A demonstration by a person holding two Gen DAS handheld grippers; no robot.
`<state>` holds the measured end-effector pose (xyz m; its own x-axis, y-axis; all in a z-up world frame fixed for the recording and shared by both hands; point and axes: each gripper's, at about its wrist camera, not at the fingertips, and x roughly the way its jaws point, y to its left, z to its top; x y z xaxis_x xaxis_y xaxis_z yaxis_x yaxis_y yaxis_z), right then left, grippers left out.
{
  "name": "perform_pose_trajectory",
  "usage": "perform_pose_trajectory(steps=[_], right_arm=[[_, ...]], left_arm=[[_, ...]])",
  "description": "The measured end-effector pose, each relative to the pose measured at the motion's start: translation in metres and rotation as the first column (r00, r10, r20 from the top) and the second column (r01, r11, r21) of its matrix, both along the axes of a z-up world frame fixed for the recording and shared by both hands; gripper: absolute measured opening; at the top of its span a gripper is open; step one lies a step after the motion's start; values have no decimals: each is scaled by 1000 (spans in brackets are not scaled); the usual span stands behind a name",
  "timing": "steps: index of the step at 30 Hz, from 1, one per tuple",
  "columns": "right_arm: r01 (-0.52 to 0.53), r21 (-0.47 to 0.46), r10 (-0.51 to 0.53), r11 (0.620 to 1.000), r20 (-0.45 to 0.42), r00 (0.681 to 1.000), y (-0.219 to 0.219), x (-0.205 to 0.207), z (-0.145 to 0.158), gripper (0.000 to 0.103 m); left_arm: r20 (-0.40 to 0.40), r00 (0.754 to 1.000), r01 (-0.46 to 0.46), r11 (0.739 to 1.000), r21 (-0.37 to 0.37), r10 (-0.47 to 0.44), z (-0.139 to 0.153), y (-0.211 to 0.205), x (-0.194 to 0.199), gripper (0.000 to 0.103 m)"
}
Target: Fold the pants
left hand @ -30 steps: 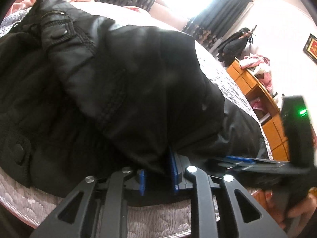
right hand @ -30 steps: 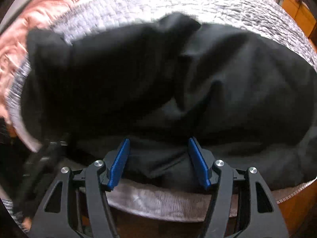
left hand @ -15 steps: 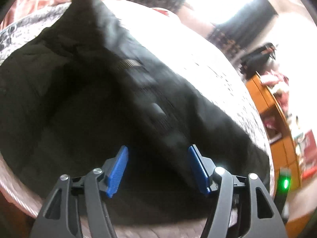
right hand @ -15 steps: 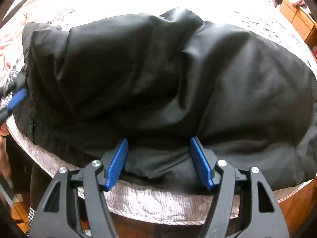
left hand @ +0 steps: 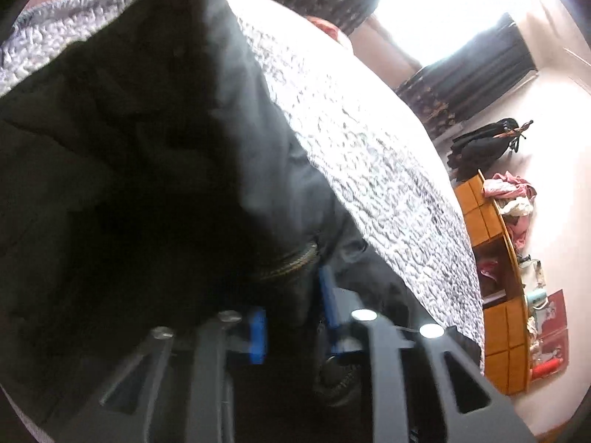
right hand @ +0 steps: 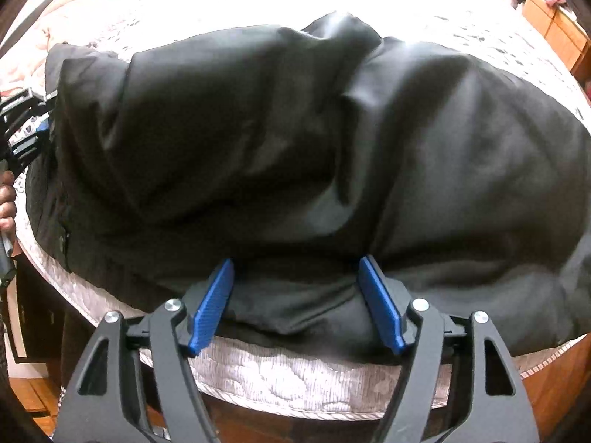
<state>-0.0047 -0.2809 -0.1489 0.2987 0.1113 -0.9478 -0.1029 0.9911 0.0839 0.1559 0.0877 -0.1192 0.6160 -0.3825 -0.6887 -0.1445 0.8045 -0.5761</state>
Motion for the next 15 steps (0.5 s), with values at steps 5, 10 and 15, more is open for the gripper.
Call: perform_pose_trajectory(steps=[5,10,15], right_arm=[[-5,6,5,1000,-8,1000,-2,2,-1,71],[-7,7,8,1000,-15,1000,-2,5,-1,71],[-3,5,3,1000,-23,1000,-2,7,-1,71]], left_arm=[[117,991,-66,998,11,64,13,1,-44,12],[213,970,-133,989,71,115,27,2,-108,12],[170,972,-185,977,111,165,9,5,-152,13]])
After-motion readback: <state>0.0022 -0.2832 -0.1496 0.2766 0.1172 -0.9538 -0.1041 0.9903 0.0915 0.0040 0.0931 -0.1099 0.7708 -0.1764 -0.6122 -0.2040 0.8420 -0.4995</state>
